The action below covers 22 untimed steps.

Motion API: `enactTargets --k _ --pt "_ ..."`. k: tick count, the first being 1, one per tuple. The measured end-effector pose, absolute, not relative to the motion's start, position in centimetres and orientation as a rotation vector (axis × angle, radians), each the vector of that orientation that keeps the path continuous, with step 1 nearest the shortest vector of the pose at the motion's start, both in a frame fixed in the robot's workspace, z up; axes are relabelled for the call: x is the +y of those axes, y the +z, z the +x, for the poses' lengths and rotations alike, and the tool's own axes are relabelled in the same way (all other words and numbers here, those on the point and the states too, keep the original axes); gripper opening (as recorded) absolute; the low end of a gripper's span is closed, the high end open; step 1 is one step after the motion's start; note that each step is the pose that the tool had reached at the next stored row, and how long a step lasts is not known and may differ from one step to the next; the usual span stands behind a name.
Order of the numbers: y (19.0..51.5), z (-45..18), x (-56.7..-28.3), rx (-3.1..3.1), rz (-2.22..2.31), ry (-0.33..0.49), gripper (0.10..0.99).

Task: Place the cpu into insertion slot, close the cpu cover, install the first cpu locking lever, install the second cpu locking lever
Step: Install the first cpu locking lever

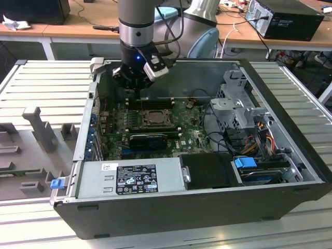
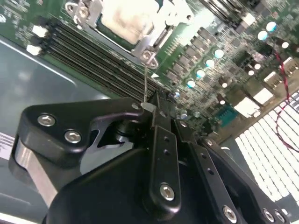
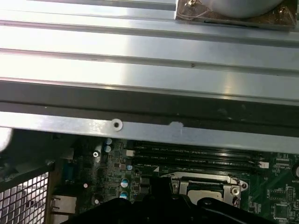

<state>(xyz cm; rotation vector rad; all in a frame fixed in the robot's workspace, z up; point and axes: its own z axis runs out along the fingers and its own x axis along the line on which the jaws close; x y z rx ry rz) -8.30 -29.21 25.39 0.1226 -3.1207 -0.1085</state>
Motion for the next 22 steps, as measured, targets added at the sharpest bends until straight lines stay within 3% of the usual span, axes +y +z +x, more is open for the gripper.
enactTargets --k 10,13,22 --pt "24.9 -5.8 -29.2 -3.121 0.123 -0.108 0.106" --pt "24.7 -5.3 -29.2 -3.119 0.123 -0.179 0.106" --pt "23.4 -3.4 -29.1 -3.12 0.123 -0.18 0.106"
